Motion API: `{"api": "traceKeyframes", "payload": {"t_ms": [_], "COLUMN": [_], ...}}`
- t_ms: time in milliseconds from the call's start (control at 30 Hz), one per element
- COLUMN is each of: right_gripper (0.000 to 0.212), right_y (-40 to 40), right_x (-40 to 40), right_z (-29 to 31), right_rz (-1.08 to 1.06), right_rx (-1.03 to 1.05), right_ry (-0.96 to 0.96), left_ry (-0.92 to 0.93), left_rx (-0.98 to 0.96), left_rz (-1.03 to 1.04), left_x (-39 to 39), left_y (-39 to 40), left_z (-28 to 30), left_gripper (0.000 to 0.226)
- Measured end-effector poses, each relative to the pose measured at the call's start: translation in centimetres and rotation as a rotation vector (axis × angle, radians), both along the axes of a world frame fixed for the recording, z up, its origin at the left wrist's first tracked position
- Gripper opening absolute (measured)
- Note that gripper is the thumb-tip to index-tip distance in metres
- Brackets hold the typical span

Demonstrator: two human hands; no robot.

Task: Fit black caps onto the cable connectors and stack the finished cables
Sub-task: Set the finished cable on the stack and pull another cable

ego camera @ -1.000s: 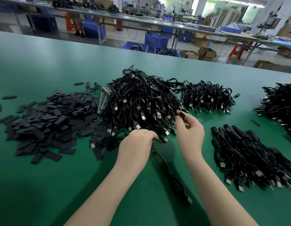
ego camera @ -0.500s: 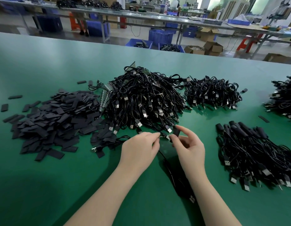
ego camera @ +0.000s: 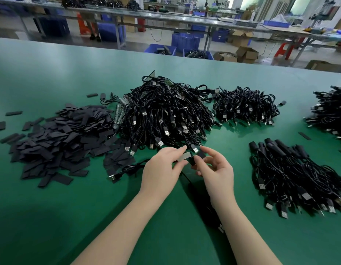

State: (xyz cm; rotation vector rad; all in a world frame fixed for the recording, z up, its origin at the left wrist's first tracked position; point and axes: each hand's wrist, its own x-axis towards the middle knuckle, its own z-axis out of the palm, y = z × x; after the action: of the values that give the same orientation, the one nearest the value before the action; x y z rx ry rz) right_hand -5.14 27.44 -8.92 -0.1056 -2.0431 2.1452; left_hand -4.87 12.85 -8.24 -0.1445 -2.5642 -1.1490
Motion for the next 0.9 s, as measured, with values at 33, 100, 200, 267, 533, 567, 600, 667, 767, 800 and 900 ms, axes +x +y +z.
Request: {"api": "traceKeyframes", "payload": {"t_ms": [33,100,200,267,533,567,600,667,767,800,900], "right_gripper": [0.022,0.019,0.015,0.013,0.014,0.014,0.014,0.014,0.020,0.022,0.029], "right_y": [0.07,0.10,0.00,0.00,0.04,0.06,0.08,0.10,0.16,0.21,0.46], "right_x": [-0.01,-0.04,-0.13,-0.21,-0.17,-0.16,-0.17,-0.13,-0.09,-0.11,-0.21], "right_z": [-0.04,-0.09,-0.17,-0.20,0.03,0.04,0.05,0.06,0.22,0.32,0.60], "right_rz": [0.010,0.022,0.020,0.022,0.037,0.032,0.027,0.030,0.079,0.109,0.208], "right_rx": [-0.005,-0.040,-0.069,-0.076,-0.083,-0.082,-0.077,-0.061,-0.077,-0.085,-0.104], "right_ry": [0.000,-0.011,-0.028,-0.039,-0.036,-0.033,-0.028,-0.015,-0.007,-0.003,0.004], "left_ry": [0.003,0.001,-0.040,-0.076,-0.131,-0.140,-0.148,-0.151,-0.157,-0.167,-0.182], "left_rx": [0.015,0.053,0.091,0.107,0.138,0.140,0.143,0.139,0.143,0.162,0.232], "left_rz": [0.001,-0.006,-0.016,-0.024,-0.043,-0.048,-0.053,-0.054,-0.042,-0.046,-0.074], "left_x": [-0.03,-0.05,-0.08,-0.13,-0.03,0.00,0.01,0.01,-0.05,-0.10,-0.27], "left_y": [-0.02,-0.06,-0.17,-0.23,-0.37,-0.37,-0.35,-0.30,-0.29,-0.32,-0.45], "left_z": [-0.01,-0.07,-0.14,-0.05,-0.06,-0.04,-0.02,-0.07,-0.18,-0.21,-0.18], "left_gripper": [0.034,0.030,0.025,0.024,0.030,0.032,0.033,0.029,0.023,0.023,0.026]}}
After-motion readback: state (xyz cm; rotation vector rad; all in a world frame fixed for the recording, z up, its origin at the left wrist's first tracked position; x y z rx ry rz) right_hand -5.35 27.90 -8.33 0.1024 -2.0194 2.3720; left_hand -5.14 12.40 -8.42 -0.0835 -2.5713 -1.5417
